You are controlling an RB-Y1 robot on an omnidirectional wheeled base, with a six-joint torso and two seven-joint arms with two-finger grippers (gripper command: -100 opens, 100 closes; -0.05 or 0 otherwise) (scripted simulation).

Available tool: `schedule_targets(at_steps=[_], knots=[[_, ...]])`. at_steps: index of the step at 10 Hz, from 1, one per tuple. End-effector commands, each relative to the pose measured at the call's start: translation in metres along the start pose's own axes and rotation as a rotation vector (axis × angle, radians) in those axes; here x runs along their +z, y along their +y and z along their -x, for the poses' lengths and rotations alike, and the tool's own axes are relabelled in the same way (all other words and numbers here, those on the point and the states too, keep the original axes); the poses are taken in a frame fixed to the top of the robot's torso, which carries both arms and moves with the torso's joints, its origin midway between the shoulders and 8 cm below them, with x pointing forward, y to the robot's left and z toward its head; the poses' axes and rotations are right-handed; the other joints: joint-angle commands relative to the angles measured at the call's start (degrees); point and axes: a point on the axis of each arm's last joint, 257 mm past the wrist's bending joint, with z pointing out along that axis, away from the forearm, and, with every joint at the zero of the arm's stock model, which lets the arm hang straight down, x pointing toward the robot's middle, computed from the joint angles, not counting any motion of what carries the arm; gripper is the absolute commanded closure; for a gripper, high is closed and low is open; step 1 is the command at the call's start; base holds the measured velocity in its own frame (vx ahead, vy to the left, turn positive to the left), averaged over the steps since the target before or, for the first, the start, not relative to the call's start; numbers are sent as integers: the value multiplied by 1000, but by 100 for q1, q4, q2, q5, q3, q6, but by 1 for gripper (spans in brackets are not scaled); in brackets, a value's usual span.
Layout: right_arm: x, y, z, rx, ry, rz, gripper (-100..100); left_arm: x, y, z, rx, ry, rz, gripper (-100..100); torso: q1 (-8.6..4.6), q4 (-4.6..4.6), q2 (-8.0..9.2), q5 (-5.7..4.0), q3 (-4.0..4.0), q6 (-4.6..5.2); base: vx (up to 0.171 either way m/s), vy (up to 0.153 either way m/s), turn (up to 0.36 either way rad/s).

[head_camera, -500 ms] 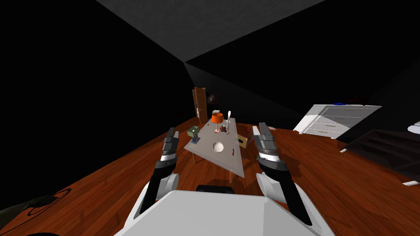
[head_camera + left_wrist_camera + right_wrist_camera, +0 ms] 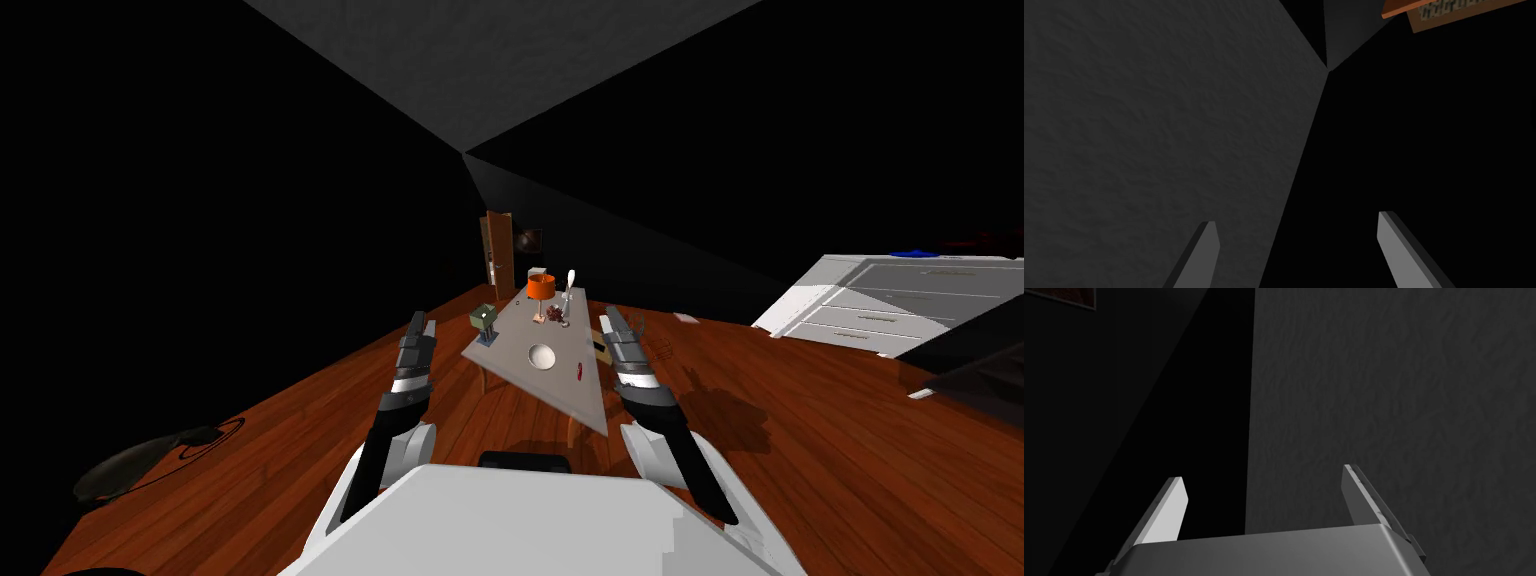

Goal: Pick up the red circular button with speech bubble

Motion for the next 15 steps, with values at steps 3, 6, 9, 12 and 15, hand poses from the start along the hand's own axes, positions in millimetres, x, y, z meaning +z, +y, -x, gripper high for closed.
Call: schedule_targets(at_steps=[3, 6, 9, 12, 15], knots=[[-12, -57, -35, -10, 112, -137, -100, 0, 0, 0, 0, 0, 0, 0, 7, 0, 2, 1, 1, -1, -59, 86, 228], [-25, -94, -55, -22, 181, -227, -100, 0, 0, 0, 0, 0, 0, 0, -8, -1, -4, -1, -2, 1, -36, 57, 126], [-45, -136, -74, -42, 254, -331, -100, 0, 0, 0, 0, 0, 0, 0, 8, 0, -1, 2, 0, 1, -37, 83, 209], [-72, -179, -89, -70, 329, -442, -100, 0, 0, 0, 0, 0, 0, 0, -4, -2, -12, 0, -6, 1, -7, 57, 163], [-105, -222, -98, -108, 403, -557, -100, 0, 0, 0, 0, 0, 0, 0, -14, -2, -13, -2, -7, 6, -3, 47, 112]])
